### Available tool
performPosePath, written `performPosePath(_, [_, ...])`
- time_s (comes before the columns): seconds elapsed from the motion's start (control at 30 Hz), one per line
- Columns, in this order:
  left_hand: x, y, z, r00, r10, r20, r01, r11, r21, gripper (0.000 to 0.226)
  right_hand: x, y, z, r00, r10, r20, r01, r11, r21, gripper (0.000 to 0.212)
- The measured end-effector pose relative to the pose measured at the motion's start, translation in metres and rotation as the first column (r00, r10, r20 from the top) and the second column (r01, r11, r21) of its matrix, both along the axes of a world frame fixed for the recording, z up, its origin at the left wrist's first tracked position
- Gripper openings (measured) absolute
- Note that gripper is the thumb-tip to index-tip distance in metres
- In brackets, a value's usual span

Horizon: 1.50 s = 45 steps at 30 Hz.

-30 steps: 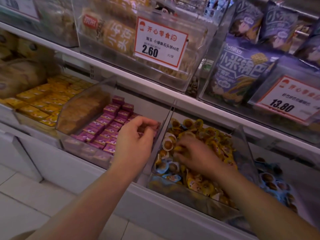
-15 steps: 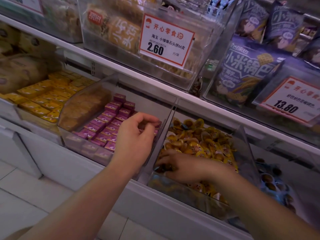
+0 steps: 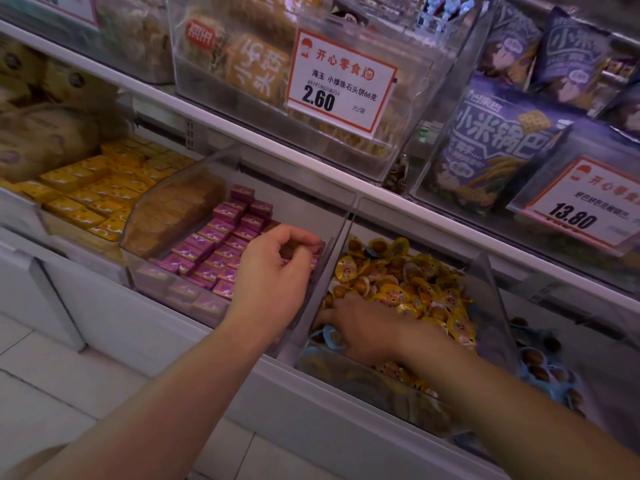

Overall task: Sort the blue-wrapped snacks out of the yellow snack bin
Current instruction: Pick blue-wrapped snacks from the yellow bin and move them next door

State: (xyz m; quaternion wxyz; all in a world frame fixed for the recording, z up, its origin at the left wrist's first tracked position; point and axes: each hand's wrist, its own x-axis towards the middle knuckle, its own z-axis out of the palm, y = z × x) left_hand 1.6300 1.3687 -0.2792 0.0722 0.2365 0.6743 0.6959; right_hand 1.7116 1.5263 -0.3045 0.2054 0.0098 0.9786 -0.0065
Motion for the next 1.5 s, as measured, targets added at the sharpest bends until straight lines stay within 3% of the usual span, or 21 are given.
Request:
performPosePath(0.2, [0.002, 0.0, 0.001, 1.0, -0.012, -0.015, 0.012, 1.0, 0.007, 0.027, 0.014, 0.006, 0.0, 0.998, -0.036, -0.058, 0.024, 0.98, -0.198, 0.02])
performPosePath(0.37, [0.004, 0.003, 0.002, 1.0, -0.027, -0.003, 0.027, 1.0, -0.003, 0.027, 0.011, 0.0, 0.006, 0.999, -0.035, 0.037, 0.044, 0.957, -0.286, 0.038])
performPosePath(0.43, [0.006, 0.004, 0.002, 0.999, -0.041, -0.007, 0.041, 0.999, -0.004, 0.025, 0.007, -0.002, 0.009, 0.996, -0.064, 0.058, 0.08, 0.934, -0.347, 0.034])
performPosePath(0.6, [0.005, 0.003, 0.003, 0.998, -0.044, -0.037, 0.044, 0.999, 0.014, 0.027, 0.016, -0.004, 0.016, 0.985, -0.174, -0.021, 0.133, 0.82, -0.557, 0.019])
performPosePath(0.7, [0.004, 0.003, 0.003, 0.999, -0.032, -0.03, 0.033, 0.999, 0.03, 0.029, 0.02, -0.004, 0.021, 0.979, -0.199, -0.039, 0.138, 0.796, -0.589, 0.021])
performPosePath(0.8, [0.005, 0.003, 0.001, 0.999, -0.036, -0.035, 0.036, 0.999, 0.015, 0.03, 0.02, -0.002, 0.021, 0.971, -0.236, 0.045, 0.213, 0.756, -0.618, 0.023])
performPosePath(0.93, [0.006, 0.004, 0.001, 0.998, -0.031, -0.052, 0.033, 0.999, 0.022, 0.028, 0.025, 0.0, 0.021, 0.94, -0.283, 0.19, 0.323, 0.562, -0.761, 0.011])
performPosePath(1.0, [0.004, 0.004, 0.001, 0.998, -0.021, -0.057, 0.023, 0.999, 0.035, 0.028, 0.026, -0.005, 0.02, 0.939, -0.276, 0.205, 0.328, 0.539, -0.776, 0.024])
performPosePath(1.1, [0.003, 0.004, 0.0, 0.998, -0.029, -0.049, 0.031, 0.999, 0.035, 0.027, 0.023, -0.01, 0.013, 0.936, -0.342, 0.086, 0.299, 0.641, -0.706, 0.06])
performPosePath(1.17, [0.004, 0.004, 0.002, 0.998, -0.037, -0.051, 0.039, 0.998, 0.042, 0.027, 0.024, -0.01, 0.008, 0.933, -0.361, 0.001, 0.244, 0.628, -0.739, 0.054])
performPosePath(1.27, [0.01, 0.004, 0.005, 0.995, -0.028, -0.093, 0.035, 0.996, 0.078, 0.027, 0.039, 0.002, 0.012, 0.872, -0.488, -0.031, 0.267, 0.528, -0.806, 0.023])
performPosePath(1.37, [0.026, 0.009, 0.005, 0.989, -0.05, -0.142, 0.067, 0.991, 0.116, 0.028, 0.057, 0.017, 0.014, 0.774, -0.617, -0.14, 0.263, 0.515, -0.816, 0.019])
performPosePath(1.43, [0.039, 0.016, 0.001, 0.979, -0.098, -0.179, 0.12, 0.986, 0.116, 0.024, 0.065, 0.025, 0.012, 0.628, -0.728, -0.275, 0.258, 0.529, -0.809, 0.023])
performPosePath(1.5, [0.053, 0.025, -0.004, 0.961, -0.174, -0.217, 0.19, 0.98, 0.054, 0.021, 0.071, 0.031, 0.013, 0.417, -0.84, -0.348, 0.254, 0.475, -0.843, 0.023])
